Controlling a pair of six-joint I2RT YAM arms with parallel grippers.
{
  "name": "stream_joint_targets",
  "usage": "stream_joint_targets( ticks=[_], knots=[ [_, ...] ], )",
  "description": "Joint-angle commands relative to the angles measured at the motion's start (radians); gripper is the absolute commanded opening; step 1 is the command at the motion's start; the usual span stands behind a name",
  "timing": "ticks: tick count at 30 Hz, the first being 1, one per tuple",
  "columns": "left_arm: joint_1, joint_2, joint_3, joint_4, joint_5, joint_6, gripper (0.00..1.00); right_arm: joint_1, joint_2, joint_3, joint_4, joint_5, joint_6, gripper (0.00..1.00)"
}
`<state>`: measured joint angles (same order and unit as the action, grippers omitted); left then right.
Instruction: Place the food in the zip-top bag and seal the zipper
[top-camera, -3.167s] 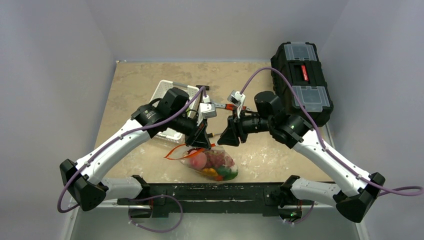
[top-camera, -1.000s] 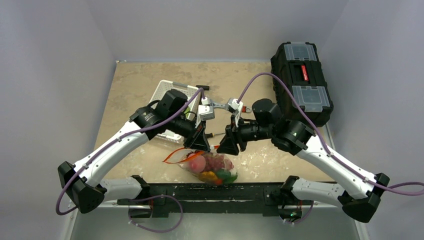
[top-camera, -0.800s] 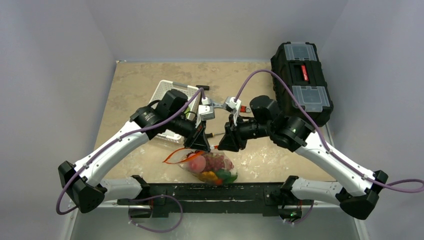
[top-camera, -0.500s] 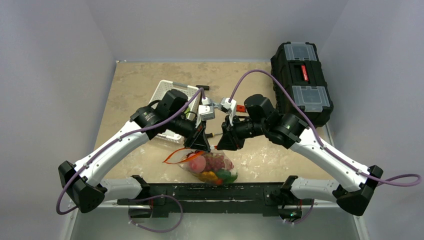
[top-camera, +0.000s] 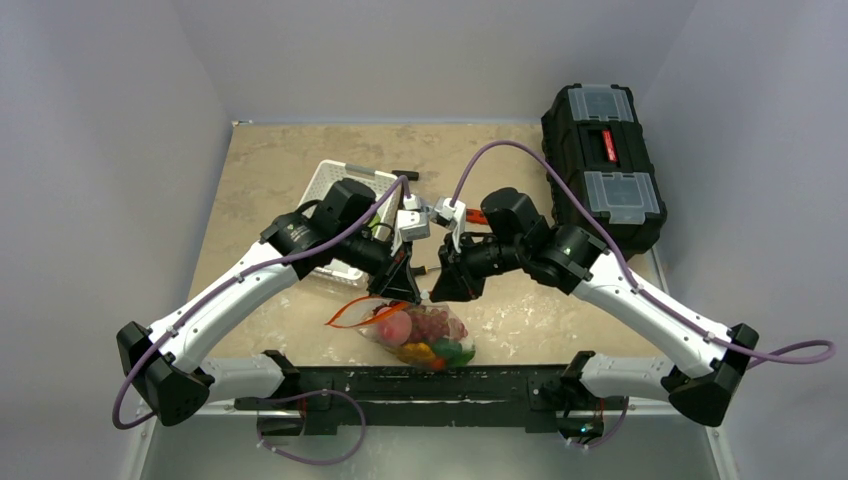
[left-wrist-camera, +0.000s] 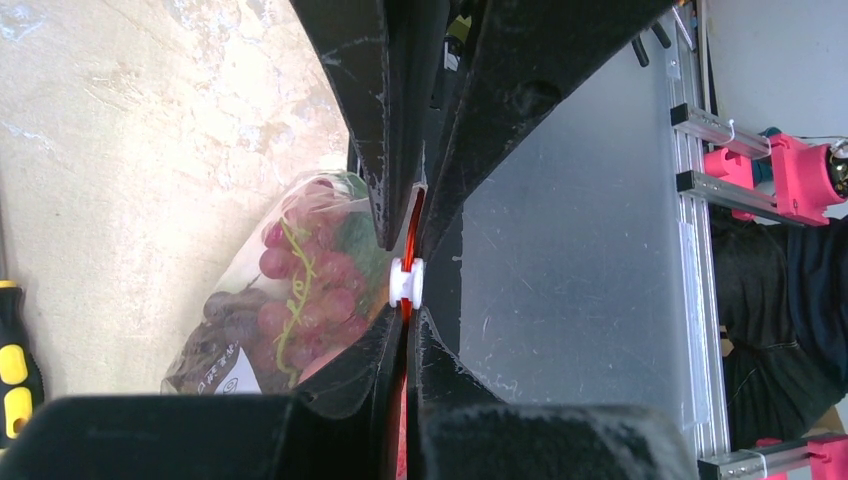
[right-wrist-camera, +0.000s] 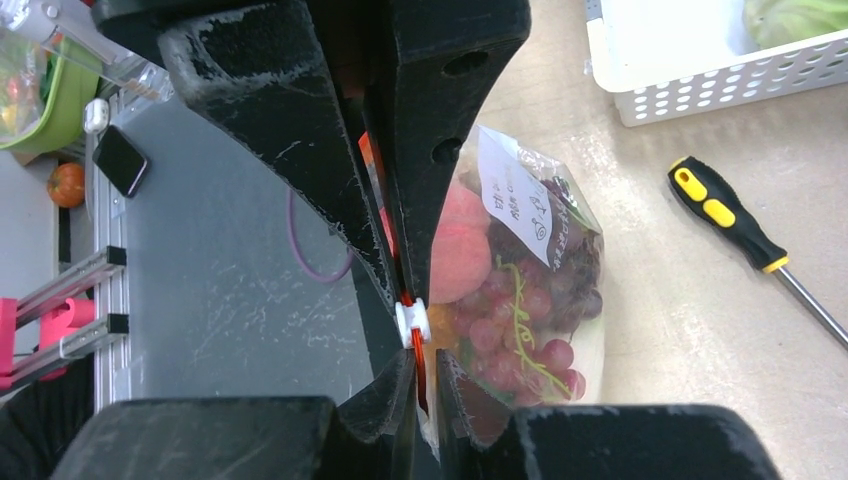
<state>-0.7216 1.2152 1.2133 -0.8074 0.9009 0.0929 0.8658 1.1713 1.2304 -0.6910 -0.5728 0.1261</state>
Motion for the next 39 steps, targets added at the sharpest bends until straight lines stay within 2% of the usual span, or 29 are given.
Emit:
stream_joint_targets(
  ticks=[1, 4, 5, 9, 12, 15, 22, 25, 31, 35, 39],
  knots=[
    [-0.006, -0.009, 0.029, 0.042, 0.064, 0.01, 0.0, 0.007, 0.001, 0.018, 0.023, -0.033, -0.025, 0.1],
    [-0.006, -0.009, 0.029, 0.041, 0.069, 0.01, 0.0, 0.009, -0.001, 0.006, 0.04, -0.044, -0.019, 0.05],
    [-0.006, -0.01, 0.029, 0.042, 0.07, 0.01, 0.0, 0.01, -0.001, 0.001, 0.046, -0.047, -0.017, 0.0],
    [-0.006, -0.012, 0.036, 0.039, 0.075, 0.008, 0.01, 0.027, -0.031, -0.037, 0.092, 0.051, 0.025, 0.0],
    [-0.005, -0.022, 0.038, 0.049, 0.078, -0.005, 0.32, 0.027, -0.09, -0.086, 0.163, 0.15, 0.077, 0.0],
    [-0.003, -0.041, 0.017, 0.101, 0.069, -0.04, 0.42, 0.027, -0.118, -0.115, 0.202, 0.162, 0.094, 0.0],
    [0.005, -0.058, -0.043, 0.256, 0.043, -0.139, 0.46, 0.027, -0.131, -0.14, 0.236, 0.145, 0.089, 0.0],
    [0.005, -0.057, -0.072, 0.311, 0.023, -0.168, 0.43, 0.027, -0.128, -0.142, 0.246, 0.14, 0.088, 0.0],
    [0.002, -0.052, -0.081, 0.323, 0.025, -0.161, 0.37, 0.027, -0.128, -0.14, 0.249, 0.124, 0.085, 0.0],
    [0.002, -0.039, -0.079, 0.325, -0.006, -0.173, 0.43, 0.027, -0.134, -0.137, 0.252, 0.119, 0.087, 0.0],
    [0.002, -0.031, -0.086, 0.339, 0.014, -0.181, 0.45, 0.027, -0.136, -0.137, 0.251, 0.117, 0.085, 0.0]
  ],
)
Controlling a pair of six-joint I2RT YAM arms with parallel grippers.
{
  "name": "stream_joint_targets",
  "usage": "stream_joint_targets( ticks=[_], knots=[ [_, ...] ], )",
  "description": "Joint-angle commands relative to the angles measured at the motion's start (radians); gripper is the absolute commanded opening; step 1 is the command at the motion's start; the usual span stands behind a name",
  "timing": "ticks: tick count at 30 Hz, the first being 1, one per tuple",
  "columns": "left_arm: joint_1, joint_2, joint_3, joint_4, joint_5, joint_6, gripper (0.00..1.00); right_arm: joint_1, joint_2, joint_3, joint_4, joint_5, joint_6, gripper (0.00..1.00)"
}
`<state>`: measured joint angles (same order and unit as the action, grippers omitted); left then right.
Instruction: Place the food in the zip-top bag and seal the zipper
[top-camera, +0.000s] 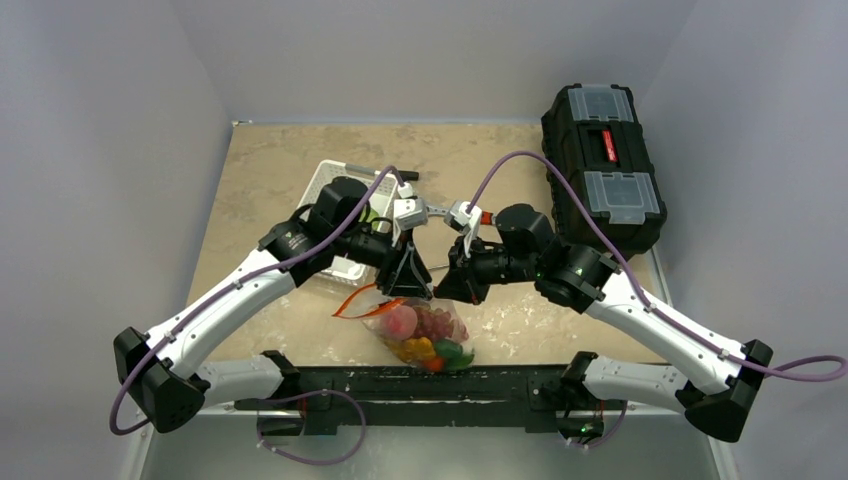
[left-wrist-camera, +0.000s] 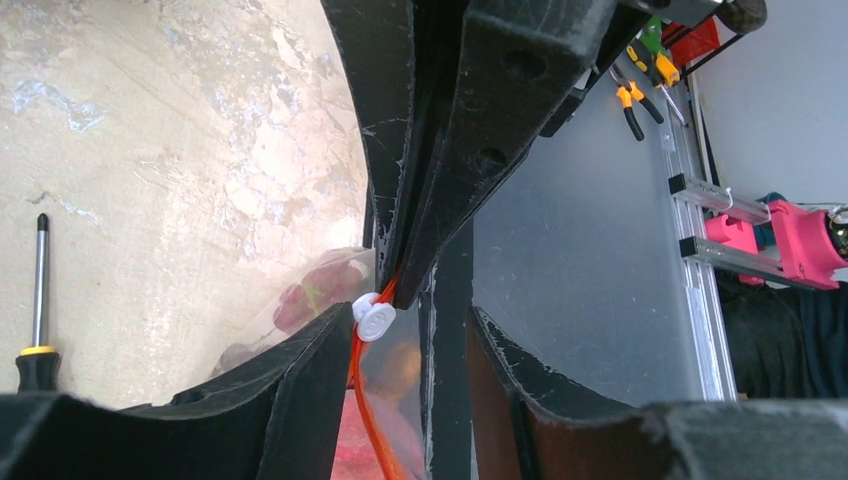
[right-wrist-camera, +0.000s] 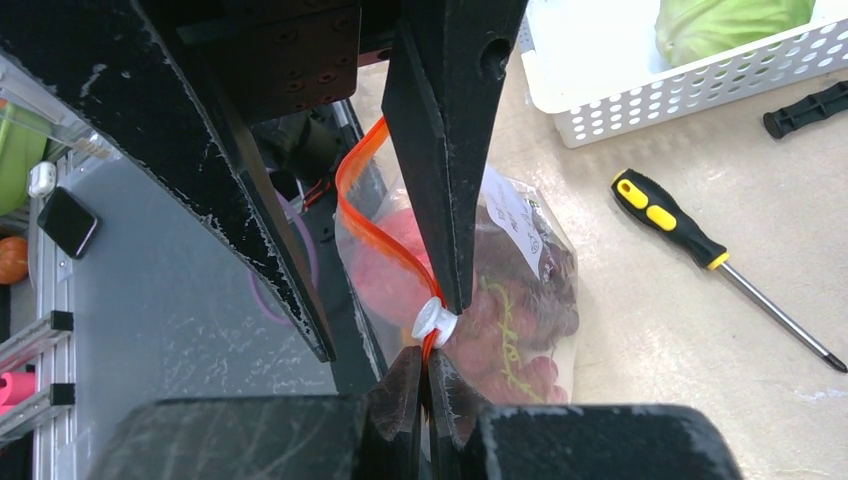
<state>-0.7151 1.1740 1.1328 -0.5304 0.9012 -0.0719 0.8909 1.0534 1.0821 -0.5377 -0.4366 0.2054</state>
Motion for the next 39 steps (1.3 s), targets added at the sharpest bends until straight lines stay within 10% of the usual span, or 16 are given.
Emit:
stream_joint_targets(
  ticks=[1, 11, 29, 39],
  knots=[
    [-0.006, 0.013, -0.005, 0.062, 0.015, -0.018, 0.45, 0.002, -0.018, 0.012, 0.098, -0.022, 0.004, 0.0],
    [-0.003, -0.011, -0.026, 0.1, -0.005, -0.028, 0.46, 0.002, -0.027, 0.007, 0.096, -0.034, -0.001, 0.0],
    [-0.004, 0.035, 0.038, -0.031, 0.074, 0.042, 0.06, 0.002, -0.051, -0.01, 0.098, 0.035, 0.018, 0.0],
    [-0.004, -0.004, 0.017, 0.02, -0.009, 0.005, 0.04, 0.011, -0.042, -0.045, 0.135, 0.265, 0.083, 0.0]
  ],
)
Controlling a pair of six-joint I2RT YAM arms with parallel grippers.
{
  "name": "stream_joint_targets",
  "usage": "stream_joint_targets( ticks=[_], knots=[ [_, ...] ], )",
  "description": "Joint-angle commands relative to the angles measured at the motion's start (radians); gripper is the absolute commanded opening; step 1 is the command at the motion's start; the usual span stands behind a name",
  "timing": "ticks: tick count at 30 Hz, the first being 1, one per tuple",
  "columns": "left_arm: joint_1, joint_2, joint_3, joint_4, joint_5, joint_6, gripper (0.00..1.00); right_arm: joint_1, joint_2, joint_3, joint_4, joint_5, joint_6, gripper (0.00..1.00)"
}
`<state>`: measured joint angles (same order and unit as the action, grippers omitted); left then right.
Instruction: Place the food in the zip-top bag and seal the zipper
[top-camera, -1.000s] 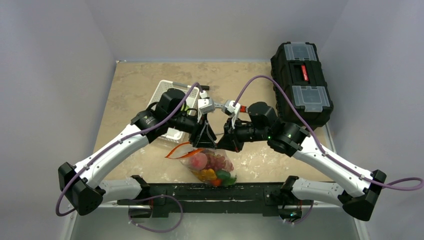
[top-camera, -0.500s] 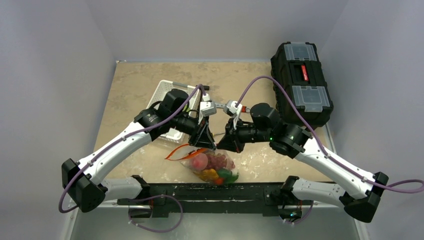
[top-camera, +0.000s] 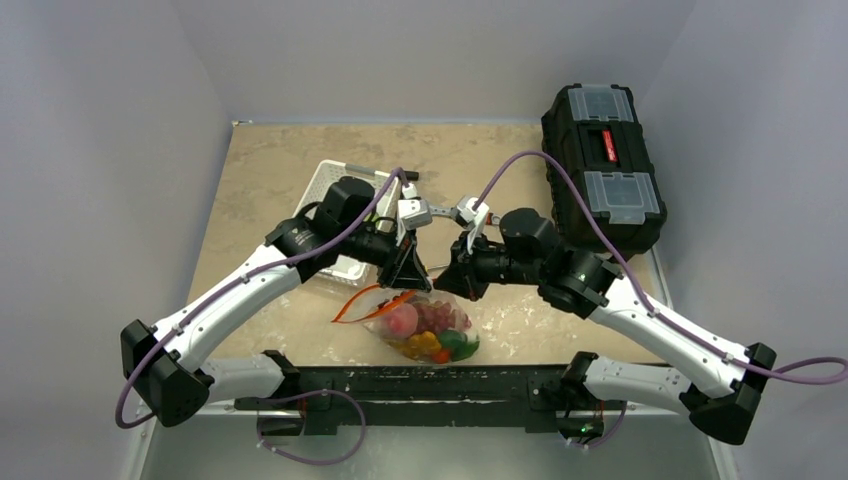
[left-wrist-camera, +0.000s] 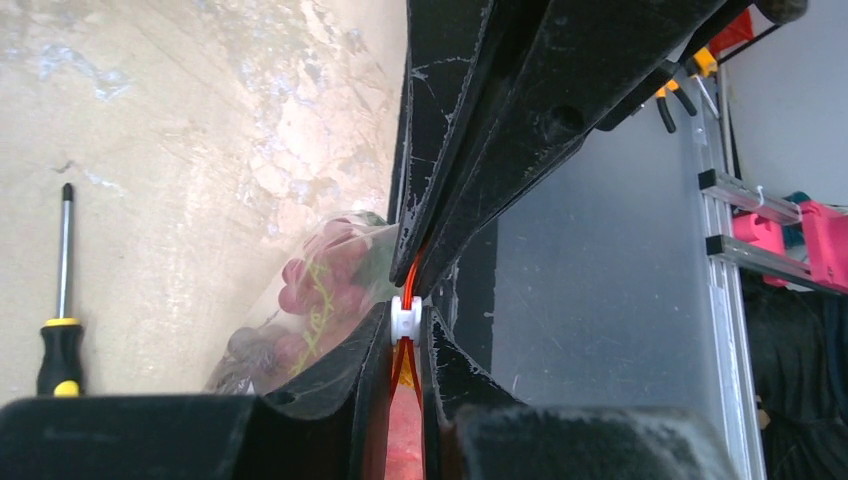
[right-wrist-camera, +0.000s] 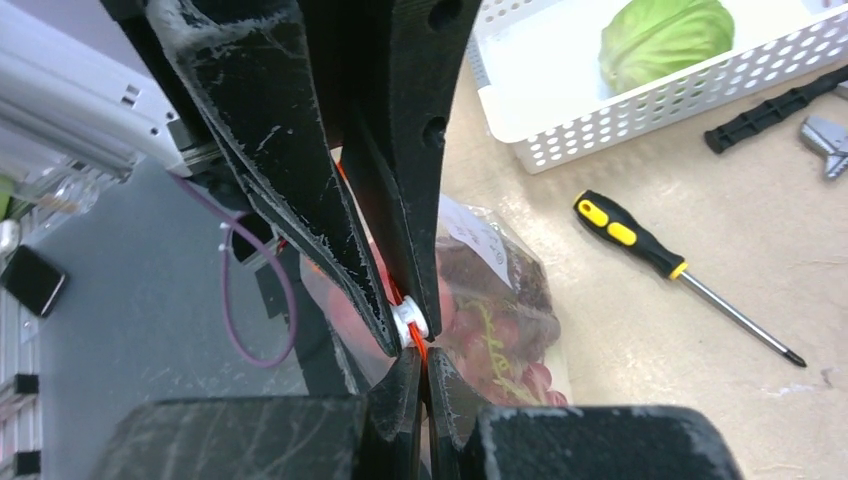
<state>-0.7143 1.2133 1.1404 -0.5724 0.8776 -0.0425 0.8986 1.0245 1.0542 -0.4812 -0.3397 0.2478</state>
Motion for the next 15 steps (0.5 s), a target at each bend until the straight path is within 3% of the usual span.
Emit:
stream_joint_targets(
  ticks=[1, 15],
  knots=[
    [-0.005, -0.042, 0.011, 0.06, 0.014, -0.025, 0.05, 0.006, -0.015, -0.021, 0.084, 0.195, 0.046, 0.0],
    [-0.004, -0.027, 0.02, 0.032, -0.08, -0.021, 0.05, 0.017, -0.102, -0.113, 0.1, 0.634, 0.226, 0.0]
  ],
)
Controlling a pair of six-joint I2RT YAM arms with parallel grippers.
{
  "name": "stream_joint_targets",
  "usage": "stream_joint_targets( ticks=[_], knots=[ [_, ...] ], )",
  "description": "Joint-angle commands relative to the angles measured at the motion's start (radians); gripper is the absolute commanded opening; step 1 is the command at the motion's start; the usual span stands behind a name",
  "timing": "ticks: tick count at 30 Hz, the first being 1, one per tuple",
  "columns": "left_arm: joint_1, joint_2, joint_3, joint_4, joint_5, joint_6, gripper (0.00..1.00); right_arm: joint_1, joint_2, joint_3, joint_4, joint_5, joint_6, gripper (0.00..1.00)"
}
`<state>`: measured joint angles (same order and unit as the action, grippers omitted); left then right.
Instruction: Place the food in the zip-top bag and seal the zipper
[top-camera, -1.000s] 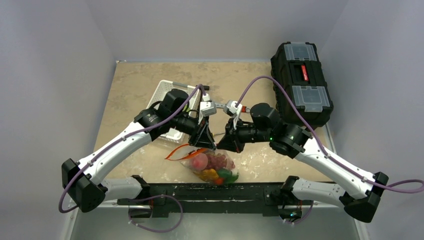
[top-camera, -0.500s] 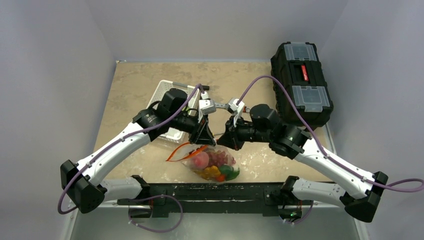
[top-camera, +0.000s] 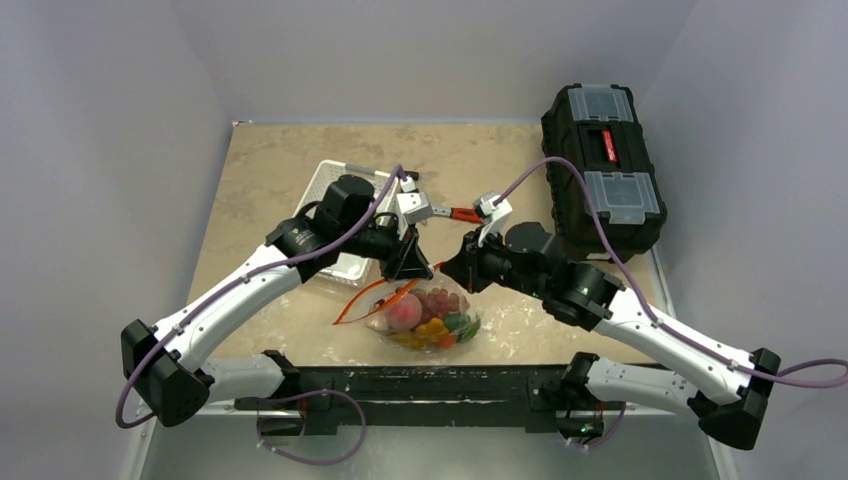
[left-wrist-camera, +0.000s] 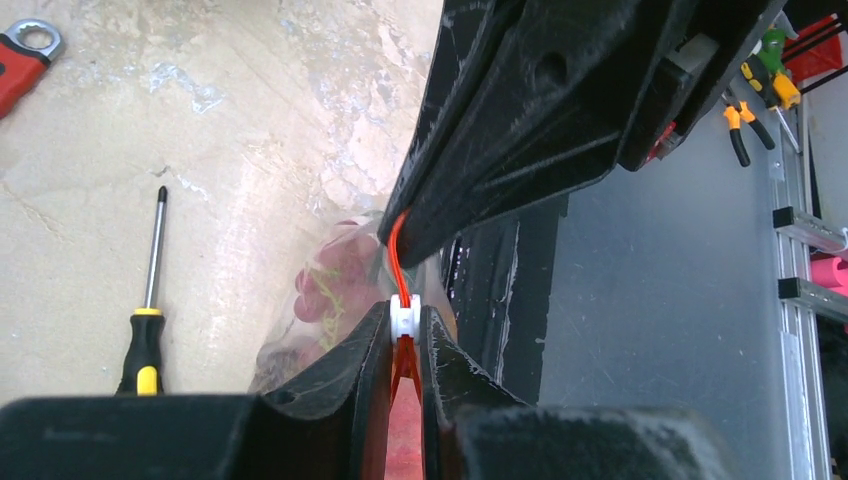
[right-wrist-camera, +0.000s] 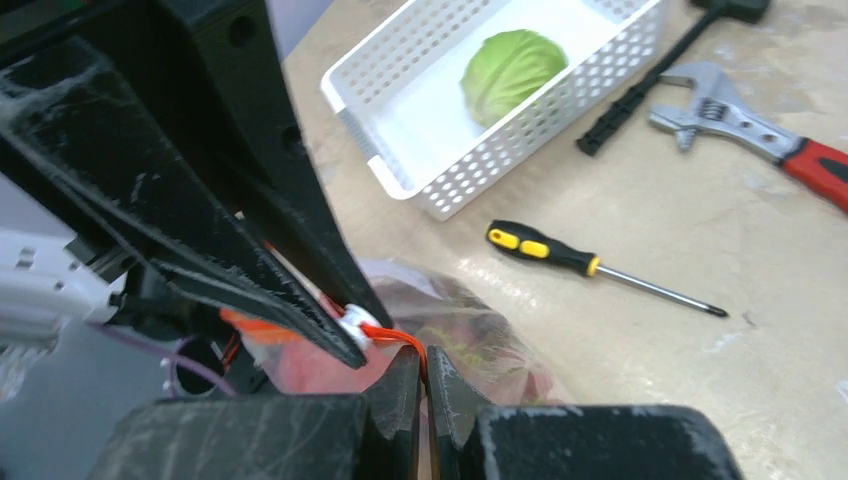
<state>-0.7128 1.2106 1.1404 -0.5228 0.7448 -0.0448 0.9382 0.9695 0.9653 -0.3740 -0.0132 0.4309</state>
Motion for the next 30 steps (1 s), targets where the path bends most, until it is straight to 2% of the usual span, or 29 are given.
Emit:
stream_joint_targets(
  ticks=[1, 13, 15, 18, 21, 23, 26, 27, 30],
  knots=[
    [-0.006, -0.022, 0.023, -0.024, 0.042, -0.016, 0.05, -0.022, -0.055, -0.025, -0.015, 0.334, 0.049, 0.0],
    [-0.005, -0.02, 0.036, -0.061, 0.025, 0.012, 0.04, -0.025, -0.123, -0.042, -0.077, 0.375, 0.067, 0.0],
    [-0.005, -0.021, 0.036, -0.063, 0.024, 0.013, 0.01, -0.026, -0.13, -0.048, -0.055, 0.306, 0.035, 0.0],
    [-0.005, -0.022, 0.035, -0.062, 0.034, 0.015, 0.0, -0.026, -0.144, -0.052, -0.002, 0.124, -0.044, 0.0],
    [-0.005, -0.022, 0.035, -0.06, 0.051, 0.015, 0.0, -0.026, -0.11, -0.006, -0.035, 0.003, -0.115, 0.01],
    [-0.005, -0.023, 0.034, -0.059, 0.061, 0.016, 0.0, -0.026, -0.082, 0.028, -0.075, -0.04, -0.141, 0.15],
    [-0.005, -0.024, 0.034, -0.063, 0.075, 0.018, 0.0, -0.029, -0.049, 0.053, -0.102, -0.101, -0.177, 0.44],
    [-0.006, -0.024, 0.035, -0.063, 0.078, 0.02, 0.0, -0.034, -0.036, 0.061, -0.104, -0.137, -0.189, 0.48],
    [-0.006, -0.026, 0.035, -0.065, 0.083, 0.021, 0.0, -0.049, -0.001, 0.07, -0.088, -0.256, -0.205, 0.52]
  ],
)
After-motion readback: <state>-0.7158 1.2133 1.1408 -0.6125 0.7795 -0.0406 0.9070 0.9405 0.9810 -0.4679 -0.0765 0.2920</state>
